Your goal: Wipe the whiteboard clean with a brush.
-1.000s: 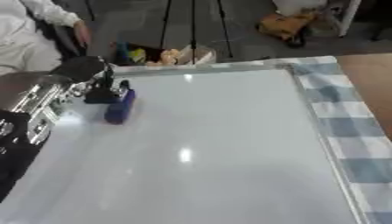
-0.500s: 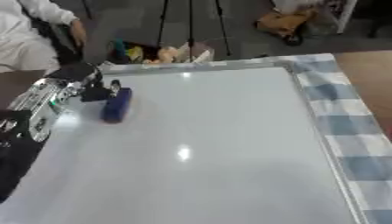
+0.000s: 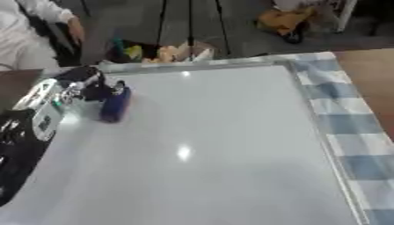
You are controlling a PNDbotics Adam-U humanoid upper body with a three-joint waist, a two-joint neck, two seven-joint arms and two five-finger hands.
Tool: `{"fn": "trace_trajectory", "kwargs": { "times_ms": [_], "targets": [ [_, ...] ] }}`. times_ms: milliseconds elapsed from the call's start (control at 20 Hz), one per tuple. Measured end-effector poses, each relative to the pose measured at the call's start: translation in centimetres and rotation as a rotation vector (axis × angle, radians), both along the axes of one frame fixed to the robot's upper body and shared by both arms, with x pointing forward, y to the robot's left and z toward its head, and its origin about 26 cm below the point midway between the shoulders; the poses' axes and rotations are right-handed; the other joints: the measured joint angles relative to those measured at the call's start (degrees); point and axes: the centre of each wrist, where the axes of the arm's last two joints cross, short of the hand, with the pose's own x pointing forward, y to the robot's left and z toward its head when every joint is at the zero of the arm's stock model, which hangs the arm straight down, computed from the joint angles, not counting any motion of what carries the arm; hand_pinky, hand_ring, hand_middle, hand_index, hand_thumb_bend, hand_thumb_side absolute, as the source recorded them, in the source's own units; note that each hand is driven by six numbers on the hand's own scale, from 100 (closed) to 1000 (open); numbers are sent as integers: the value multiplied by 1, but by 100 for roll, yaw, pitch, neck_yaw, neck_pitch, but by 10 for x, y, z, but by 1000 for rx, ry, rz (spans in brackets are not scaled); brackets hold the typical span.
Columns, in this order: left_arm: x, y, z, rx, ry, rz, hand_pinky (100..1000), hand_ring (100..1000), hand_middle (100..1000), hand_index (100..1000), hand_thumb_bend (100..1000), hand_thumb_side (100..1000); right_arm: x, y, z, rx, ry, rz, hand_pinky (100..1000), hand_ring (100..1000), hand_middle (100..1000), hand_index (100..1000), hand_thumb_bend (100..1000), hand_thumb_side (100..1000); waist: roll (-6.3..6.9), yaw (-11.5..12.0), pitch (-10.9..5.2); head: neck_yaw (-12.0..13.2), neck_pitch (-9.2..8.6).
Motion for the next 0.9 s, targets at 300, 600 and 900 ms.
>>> {"fn": "trace_trajectory", "kwargs": {
  "times_ms": [300, 600, 900],
  "targets": [
    [4, 2, -10, 8, 33, 40, 488, 722, 688, 398, 275, 1000, 1, 1, 0, -3, 3, 4, 783, 812, 701, 860, 100, 986, 14, -9, 4, 17, -2],
    [6, 3, -16, 57, 35, 64, 463, 726, 688, 384, 261, 980, 1, 1, 0, -3, 3, 5, 783, 812, 700, 860, 100, 984, 29, -27, 7, 20, -3],
    [8, 1, -15, 64, 28, 58, 447, 705, 664, 365, 280, 941, 1, 2, 0, 0, 5, 4, 784, 813, 700, 860, 100, 987, 30, -27, 17, 21, -3]
  ]
}}
